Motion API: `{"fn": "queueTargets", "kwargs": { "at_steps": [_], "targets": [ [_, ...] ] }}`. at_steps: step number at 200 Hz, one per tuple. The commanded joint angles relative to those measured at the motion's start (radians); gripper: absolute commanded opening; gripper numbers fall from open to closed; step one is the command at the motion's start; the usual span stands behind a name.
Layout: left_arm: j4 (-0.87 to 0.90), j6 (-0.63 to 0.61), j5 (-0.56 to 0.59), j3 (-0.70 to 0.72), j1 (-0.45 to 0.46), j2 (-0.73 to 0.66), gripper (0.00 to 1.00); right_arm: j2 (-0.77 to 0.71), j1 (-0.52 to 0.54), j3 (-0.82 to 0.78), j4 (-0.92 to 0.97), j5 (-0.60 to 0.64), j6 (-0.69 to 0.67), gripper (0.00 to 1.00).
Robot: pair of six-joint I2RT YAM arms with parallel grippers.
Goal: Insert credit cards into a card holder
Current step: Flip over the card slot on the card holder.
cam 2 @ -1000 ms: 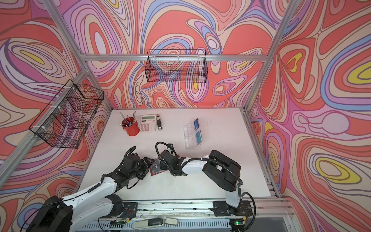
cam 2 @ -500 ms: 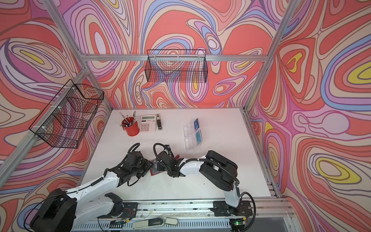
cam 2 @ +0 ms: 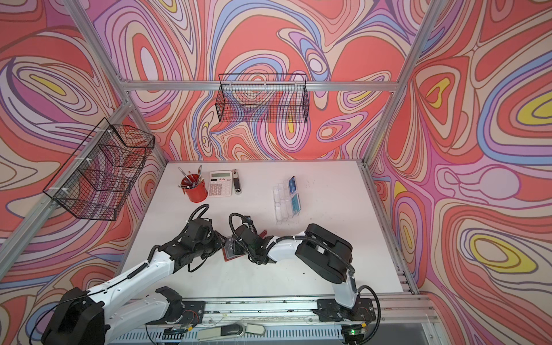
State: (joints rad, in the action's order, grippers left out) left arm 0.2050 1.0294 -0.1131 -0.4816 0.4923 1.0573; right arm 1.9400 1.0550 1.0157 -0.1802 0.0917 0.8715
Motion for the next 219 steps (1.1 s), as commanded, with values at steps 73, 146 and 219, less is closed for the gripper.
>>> {"fn": "queueTargets", "kwargs": {
  "at_steps": [73, 146, 219],
  "targets": [
    [-0.245, -0.075, -0.110, -0.076, 0.066, 0.315, 0.31, 0.003, 0.009, -0.048, -0.025, -0.024, 0.011, 0.28],
    [-0.082, -0.028, 0.011, -0.113, 0.066, 0.333, 0.12, -0.037, 0.008, -0.049, -0.015, -0.016, -0.003, 0.28],
    [-0.125, -0.031, -0.015, -0.101, 0.066, 0.347, 0.07, -0.219, 0.006, -0.126, 0.052, 0.132, 0.009, 0.41]
  ]
}}
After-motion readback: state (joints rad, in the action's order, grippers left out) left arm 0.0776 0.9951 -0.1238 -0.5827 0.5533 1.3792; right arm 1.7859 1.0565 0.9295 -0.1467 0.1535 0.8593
